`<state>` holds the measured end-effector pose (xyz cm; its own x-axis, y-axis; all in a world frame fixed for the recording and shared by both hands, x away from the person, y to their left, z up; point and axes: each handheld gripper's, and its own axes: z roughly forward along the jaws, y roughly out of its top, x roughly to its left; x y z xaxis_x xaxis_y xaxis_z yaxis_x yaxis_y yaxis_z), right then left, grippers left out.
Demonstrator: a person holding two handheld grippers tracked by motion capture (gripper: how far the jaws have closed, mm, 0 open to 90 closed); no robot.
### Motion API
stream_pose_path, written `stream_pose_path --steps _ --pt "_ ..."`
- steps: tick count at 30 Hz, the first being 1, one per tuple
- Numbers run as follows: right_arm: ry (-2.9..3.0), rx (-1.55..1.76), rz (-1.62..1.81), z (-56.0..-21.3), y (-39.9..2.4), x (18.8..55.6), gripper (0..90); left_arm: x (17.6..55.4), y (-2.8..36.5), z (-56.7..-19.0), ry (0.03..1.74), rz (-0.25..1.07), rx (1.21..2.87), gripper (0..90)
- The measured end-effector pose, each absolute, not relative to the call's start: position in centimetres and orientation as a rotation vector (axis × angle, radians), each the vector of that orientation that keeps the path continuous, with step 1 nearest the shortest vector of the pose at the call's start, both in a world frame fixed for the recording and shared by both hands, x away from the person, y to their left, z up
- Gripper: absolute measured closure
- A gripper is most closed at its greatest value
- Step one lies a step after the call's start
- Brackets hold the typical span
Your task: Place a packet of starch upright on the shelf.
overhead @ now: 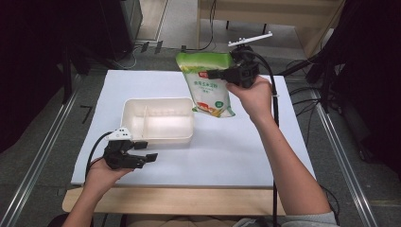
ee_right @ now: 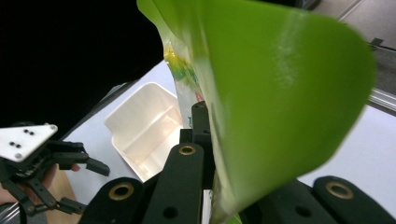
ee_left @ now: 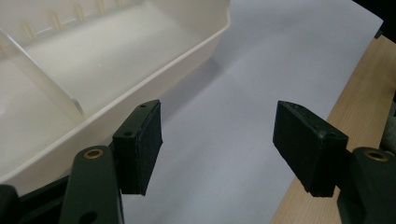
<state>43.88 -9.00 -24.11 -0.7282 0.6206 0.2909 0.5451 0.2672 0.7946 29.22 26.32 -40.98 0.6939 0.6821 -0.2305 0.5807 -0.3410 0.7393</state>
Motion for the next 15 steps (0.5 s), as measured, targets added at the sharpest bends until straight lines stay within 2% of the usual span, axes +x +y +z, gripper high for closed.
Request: stream_pose_path --steps 15 --pt "2.496 1.055 1.498 -23.0 -3.8 44.5 90.0 29.2 26.4 -40.9 0.962 0.144 2.04 33.7"
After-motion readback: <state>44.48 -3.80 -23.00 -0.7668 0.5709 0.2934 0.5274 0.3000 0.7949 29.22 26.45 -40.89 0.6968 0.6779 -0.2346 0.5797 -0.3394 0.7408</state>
